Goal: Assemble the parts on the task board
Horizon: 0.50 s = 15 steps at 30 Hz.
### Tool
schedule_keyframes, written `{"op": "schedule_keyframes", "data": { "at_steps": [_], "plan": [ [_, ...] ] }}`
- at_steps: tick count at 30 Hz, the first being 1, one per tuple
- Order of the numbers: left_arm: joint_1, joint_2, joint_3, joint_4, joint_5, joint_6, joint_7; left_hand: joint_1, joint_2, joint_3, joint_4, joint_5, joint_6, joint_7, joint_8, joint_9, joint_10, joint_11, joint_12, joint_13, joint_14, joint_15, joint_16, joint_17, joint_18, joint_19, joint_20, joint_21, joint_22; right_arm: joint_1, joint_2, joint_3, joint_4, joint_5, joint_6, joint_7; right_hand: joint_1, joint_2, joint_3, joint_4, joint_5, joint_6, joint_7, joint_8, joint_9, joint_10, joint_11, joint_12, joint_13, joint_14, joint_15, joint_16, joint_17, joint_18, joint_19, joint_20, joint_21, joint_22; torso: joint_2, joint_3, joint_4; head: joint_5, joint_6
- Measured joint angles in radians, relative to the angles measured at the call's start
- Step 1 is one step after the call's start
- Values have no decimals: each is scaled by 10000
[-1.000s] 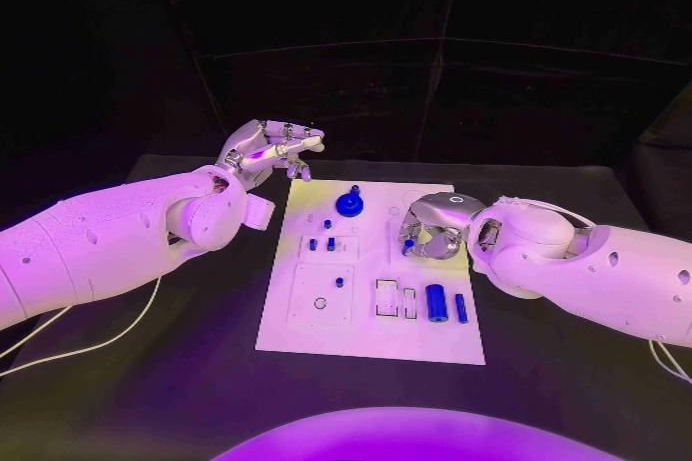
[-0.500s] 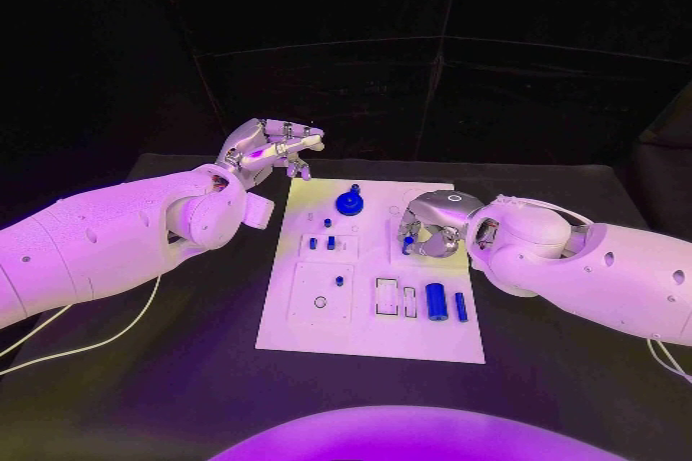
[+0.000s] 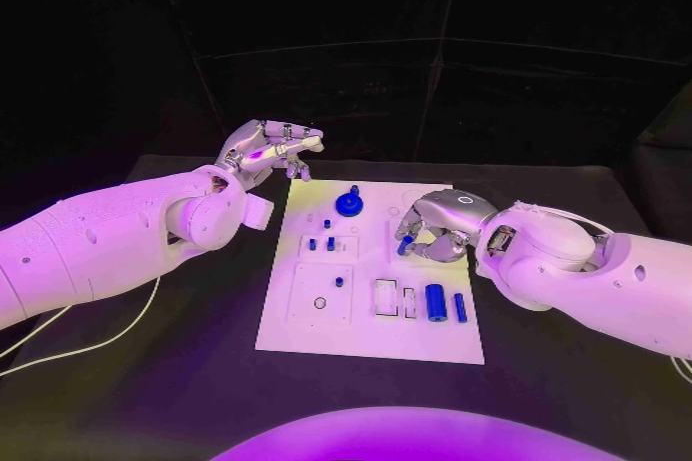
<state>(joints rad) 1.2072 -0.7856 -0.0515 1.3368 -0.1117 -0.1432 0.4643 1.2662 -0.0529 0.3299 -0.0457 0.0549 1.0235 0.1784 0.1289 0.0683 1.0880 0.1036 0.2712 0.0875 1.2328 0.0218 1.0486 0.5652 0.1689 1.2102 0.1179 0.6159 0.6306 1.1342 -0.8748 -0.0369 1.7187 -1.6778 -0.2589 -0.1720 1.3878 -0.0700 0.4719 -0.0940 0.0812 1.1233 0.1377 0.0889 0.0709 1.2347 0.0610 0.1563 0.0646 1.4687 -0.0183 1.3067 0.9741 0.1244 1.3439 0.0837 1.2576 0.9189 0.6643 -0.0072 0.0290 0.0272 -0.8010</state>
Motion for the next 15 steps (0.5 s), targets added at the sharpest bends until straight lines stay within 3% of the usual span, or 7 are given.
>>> {"op": "schedule_keyframes", "data": {
  "at_steps": [7, 15],
  "plan": [
    [-4, 5, 0, -7, 0, 2, -3, 0, 0, 0, 0, 0, 0, 0, 0, 0, 0, 0, 0, -1, 0, 0, 0, 0, 1, 0, 0, 0, 0, 4, 30, 19, 425, 181, -342, 115, -11, -11, 37, -35, 7, 0, 0, -1, -11, 35, 35, -35, -3, 0, 0, 41, 17, 0, 0, 0, 0, 13, 1, 0, 17, 18, -2],
    [-7, 21, -1, -8, 0, 6, -6, 0, 0, 0, 0, 0, 0, 0, 0, 0, 0, 0, 0, -1, 0, 0, 0, 1, 0, 0, 0, 0, -8, -24, 997, 20, 464, 365, -443, 318, -11, -11, 99, -16, 49, -4, -2, -4, -18, 34, 36, -77, 5, 0, 1, 41, 15, 1, 0, 0, 0, 6, 15, -2, 28, 105, -38]
  ]
}}
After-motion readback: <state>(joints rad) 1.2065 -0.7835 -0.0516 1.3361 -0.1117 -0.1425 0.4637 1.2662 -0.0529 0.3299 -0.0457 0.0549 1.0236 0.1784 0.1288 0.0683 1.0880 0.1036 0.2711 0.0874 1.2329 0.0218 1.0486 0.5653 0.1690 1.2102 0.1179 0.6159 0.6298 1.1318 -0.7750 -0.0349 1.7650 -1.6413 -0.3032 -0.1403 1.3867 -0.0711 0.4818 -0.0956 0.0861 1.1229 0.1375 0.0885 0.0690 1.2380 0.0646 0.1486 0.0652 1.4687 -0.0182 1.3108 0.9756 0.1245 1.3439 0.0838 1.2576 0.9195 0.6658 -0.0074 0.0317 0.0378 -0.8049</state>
